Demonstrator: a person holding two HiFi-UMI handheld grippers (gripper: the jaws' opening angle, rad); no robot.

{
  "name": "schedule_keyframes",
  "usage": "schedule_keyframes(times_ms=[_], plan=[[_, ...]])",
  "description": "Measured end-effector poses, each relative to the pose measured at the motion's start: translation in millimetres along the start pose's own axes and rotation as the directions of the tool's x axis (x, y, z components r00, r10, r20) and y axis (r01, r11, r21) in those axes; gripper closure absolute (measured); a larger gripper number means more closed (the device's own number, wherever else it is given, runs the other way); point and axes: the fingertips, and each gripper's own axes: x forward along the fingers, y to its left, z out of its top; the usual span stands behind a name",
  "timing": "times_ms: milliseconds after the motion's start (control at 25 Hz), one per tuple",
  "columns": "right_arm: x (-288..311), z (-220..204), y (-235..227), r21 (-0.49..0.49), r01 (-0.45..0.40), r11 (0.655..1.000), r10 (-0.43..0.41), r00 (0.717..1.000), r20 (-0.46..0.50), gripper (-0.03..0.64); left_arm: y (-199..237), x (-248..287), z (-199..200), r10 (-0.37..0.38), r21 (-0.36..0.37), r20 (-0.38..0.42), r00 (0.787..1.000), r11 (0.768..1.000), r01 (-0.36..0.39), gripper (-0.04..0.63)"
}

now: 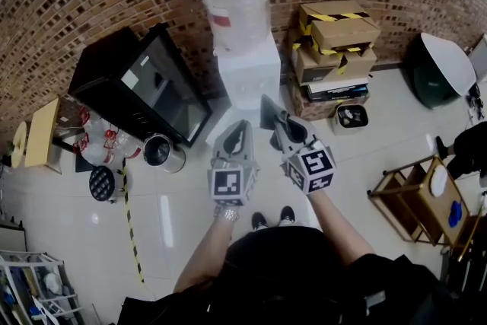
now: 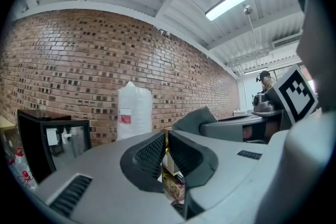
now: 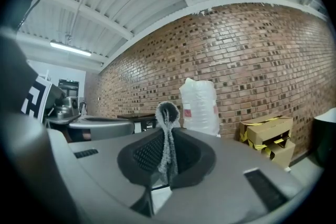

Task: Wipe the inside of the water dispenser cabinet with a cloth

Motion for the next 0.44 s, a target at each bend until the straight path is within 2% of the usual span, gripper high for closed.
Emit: schedule_keyframes(times_ms=[440], plan=[[0.9, 4.4, 5.7, -0.011, -0.015, 1.000, 0.015, 1.000, 0.011, 0.594, 0.3, -4.7, 6.0, 0.008, -0.008, 0.000, 1.000, 1.000, -0.008, 0.575]])
